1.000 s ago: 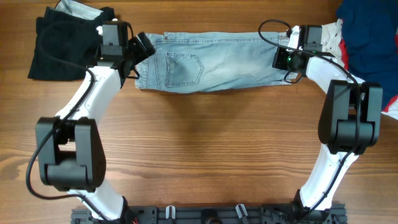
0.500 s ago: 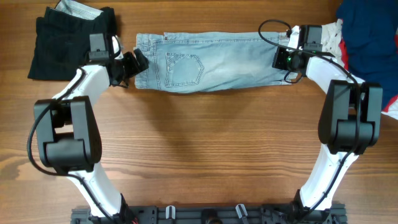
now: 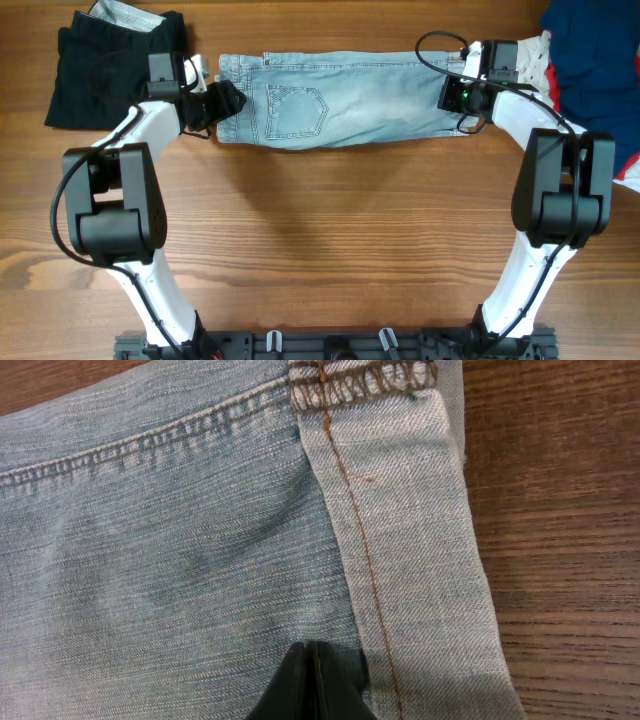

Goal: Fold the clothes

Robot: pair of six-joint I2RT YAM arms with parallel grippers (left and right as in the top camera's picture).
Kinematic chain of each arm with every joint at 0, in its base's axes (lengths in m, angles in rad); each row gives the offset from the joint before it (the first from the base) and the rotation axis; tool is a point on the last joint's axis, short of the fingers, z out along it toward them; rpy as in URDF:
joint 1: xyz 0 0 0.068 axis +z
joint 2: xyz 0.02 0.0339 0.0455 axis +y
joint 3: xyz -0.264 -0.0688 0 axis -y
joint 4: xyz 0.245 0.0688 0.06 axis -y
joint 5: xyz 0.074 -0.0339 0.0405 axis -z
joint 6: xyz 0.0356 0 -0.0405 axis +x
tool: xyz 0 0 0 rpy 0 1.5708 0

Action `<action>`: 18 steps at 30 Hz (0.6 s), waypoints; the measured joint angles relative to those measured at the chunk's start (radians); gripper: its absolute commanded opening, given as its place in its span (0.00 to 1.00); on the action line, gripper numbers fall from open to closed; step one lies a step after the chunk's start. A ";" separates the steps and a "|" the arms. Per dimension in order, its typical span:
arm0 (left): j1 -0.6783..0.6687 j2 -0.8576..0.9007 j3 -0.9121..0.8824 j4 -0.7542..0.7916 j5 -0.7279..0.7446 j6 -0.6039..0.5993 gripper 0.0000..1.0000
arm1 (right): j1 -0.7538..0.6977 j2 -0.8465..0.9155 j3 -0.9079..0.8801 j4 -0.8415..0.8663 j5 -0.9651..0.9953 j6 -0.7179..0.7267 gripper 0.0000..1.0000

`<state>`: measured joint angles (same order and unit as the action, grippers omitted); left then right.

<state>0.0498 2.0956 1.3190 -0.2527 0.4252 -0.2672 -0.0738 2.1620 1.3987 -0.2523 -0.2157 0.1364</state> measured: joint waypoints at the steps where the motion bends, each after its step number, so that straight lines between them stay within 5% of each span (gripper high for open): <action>1: -0.002 0.001 0.000 0.004 0.000 -0.002 0.57 | 0.000 0.000 0.000 0.000 0.000 0.000 0.04; 3: -0.008 0.008 0.000 0.015 0.003 -0.003 0.37 | 0.000 0.000 0.000 0.000 0.000 0.000 0.04; 5: -0.015 0.016 -0.001 0.027 0.005 -0.005 0.04 | 0.000 0.000 0.000 0.000 0.000 0.000 0.04; 18: -0.005 0.031 -0.005 0.018 0.031 -0.005 0.04 | 0.000 0.000 0.013 -0.048 -0.004 0.000 0.04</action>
<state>0.0444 2.1262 1.3140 -0.2352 0.4561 -0.2722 -0.0738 2.1620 1.4120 -0.3008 -0.2199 0.1364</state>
